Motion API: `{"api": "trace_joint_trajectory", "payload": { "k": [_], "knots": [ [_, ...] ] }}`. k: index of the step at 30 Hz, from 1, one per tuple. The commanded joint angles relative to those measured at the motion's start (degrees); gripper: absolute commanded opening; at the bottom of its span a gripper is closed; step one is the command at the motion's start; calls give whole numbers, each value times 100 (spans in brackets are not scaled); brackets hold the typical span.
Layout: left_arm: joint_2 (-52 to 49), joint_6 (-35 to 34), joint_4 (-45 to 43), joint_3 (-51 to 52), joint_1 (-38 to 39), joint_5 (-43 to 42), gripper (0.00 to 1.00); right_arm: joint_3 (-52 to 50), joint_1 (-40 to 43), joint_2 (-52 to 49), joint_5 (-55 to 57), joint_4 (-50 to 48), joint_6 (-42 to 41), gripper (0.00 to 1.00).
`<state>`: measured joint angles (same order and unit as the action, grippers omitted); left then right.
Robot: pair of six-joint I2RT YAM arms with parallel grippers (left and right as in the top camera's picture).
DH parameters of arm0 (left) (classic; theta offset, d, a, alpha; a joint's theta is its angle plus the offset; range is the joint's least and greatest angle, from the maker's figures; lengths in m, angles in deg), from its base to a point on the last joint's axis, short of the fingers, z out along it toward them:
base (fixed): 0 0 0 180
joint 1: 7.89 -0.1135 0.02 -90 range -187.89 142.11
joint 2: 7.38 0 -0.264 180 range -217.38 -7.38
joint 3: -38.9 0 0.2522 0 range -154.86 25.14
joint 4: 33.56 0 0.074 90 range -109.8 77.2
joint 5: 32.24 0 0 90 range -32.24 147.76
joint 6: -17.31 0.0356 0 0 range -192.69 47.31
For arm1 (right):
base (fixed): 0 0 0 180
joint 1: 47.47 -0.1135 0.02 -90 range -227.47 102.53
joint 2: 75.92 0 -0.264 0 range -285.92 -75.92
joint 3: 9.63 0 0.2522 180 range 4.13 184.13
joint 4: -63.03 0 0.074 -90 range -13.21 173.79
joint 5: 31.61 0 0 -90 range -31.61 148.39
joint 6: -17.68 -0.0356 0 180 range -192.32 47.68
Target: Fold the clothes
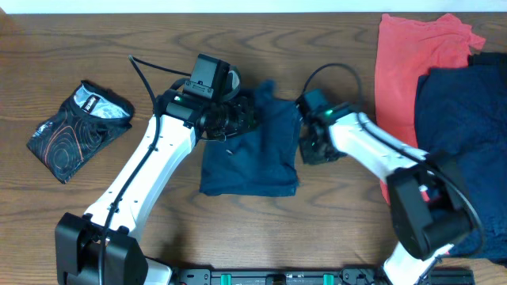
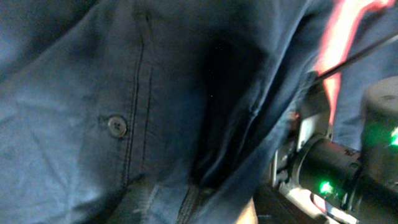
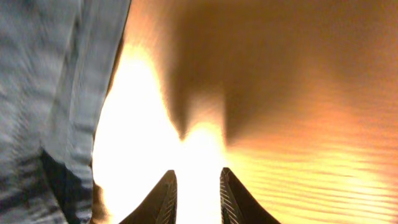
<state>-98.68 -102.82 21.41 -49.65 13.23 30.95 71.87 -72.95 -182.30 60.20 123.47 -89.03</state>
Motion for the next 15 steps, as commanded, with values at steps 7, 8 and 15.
{"api": "trace_joint_trajectory", "payload": {
  "k": [7,8,15],
  "knots": [
    [374,614,-179,-223,-702,-782,67,492,330,1226,219,-85,426,24],
    [389,616,-166,-223,-811,-535,67,492,321,1298,46,-127,533,24],
    [107,765,-55,-212,-1054,955,67,422,144,1224,-2090,-315,1126,23]
  ]
}}
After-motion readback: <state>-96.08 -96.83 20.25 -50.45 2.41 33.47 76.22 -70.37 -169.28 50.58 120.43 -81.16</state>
